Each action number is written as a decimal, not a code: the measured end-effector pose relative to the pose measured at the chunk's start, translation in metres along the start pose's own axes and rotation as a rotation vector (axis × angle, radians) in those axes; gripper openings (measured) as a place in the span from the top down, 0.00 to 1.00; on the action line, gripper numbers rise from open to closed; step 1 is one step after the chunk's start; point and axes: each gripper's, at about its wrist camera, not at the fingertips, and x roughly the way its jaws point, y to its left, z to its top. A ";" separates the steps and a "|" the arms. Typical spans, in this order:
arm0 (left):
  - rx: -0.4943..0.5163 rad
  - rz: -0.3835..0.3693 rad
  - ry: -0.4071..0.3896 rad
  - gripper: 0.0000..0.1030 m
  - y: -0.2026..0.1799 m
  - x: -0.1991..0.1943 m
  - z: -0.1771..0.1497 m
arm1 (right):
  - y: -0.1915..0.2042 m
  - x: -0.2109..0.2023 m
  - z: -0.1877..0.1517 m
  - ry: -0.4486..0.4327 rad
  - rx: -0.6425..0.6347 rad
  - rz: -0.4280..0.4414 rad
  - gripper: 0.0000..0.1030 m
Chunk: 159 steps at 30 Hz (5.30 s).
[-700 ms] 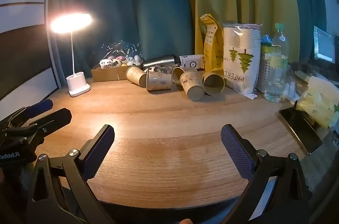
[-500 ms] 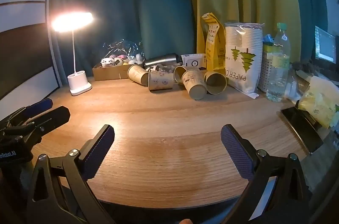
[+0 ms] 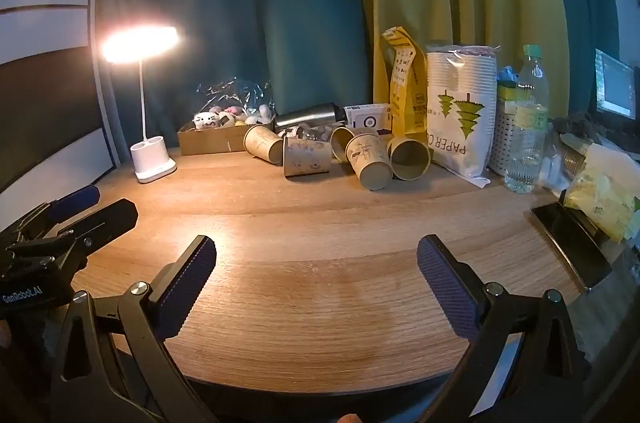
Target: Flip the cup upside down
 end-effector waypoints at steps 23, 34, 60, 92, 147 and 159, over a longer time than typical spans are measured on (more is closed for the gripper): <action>-0.004 0.005 -0.012 0.04 0.002 -0.002 0.000 | 0.004 0.001 -0.003 -0.001 0.000 0.002 0.01; -0.004 0.004 -0.011 0.04 0.003 -0.002 0.000 | 0.005 0.001 -0.004 0.000 0.002 0.002 0.01; -0.005 0.004 -0.012 0.04 0.004 -0.002 -0.001 | 0.003 0.000 -0.004 -0.001 0.005 0.003 0.01; -0.009 0.013 -0.006 0.04 0.010 0.002 0.002 | 0.005 0.002 -0.007 -0.005 0.007 0.001 0.01; 0.081 -0.024 0.670 0.05 -0.098 0.405 0.080 | -0.164 0.152 0.038 0.163 0.174 -0.051 0.01; 0.047 -0.069 0.697 0.33 -0.099 0.402 0.073 | -0.164 0.149 0.039 0.150 0.181 -0.048 0.01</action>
